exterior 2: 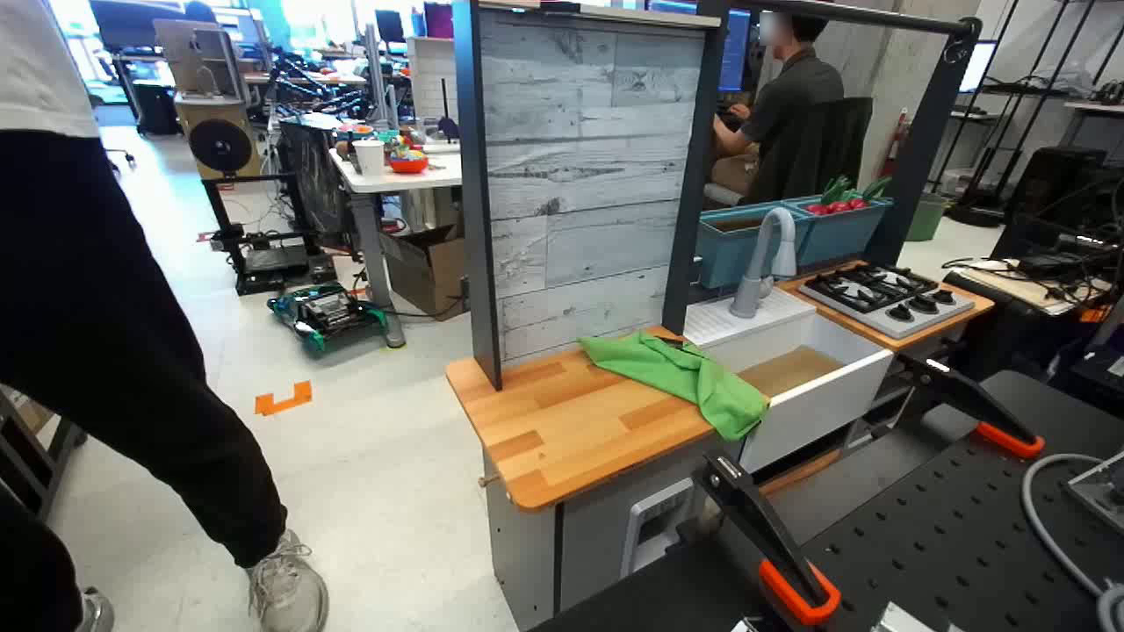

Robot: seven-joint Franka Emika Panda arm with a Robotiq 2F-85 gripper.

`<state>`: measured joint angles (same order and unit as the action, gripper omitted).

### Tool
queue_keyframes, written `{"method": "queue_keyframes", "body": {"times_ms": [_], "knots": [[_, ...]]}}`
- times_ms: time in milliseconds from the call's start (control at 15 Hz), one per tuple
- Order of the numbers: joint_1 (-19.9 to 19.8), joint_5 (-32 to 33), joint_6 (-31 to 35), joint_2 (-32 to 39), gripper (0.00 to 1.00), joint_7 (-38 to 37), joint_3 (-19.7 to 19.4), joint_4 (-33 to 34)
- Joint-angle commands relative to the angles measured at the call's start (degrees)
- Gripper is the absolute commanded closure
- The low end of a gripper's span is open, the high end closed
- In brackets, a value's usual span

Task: Move the green towel to the left

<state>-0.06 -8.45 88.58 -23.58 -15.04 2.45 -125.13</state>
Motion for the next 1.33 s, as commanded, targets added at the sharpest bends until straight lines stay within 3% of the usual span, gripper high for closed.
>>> {"method": "queue_keyframes", "body": {"times_ms": [0, 467, 1067, 1133, 1267], "knots": [[-0.4, -0.1, -0.1, 0.0, 0.00, 0.1, 0.3, 0.1], [-0.4, -0.1, -0.1, 0.0, 0.00, 0.1, 0.3, 0.2], [-3.4, 2.9, -2.7, -10.8, 0.00, -1.1, -0.5, -2.7], [-3.1, 1.7, -1.1, -7.0, 0.00, -0.9, -0.3, -1.4], [-3.3, 2.2, -1.7, -9.4, 0.00, -0.9, -0.3, -1.9]]}}
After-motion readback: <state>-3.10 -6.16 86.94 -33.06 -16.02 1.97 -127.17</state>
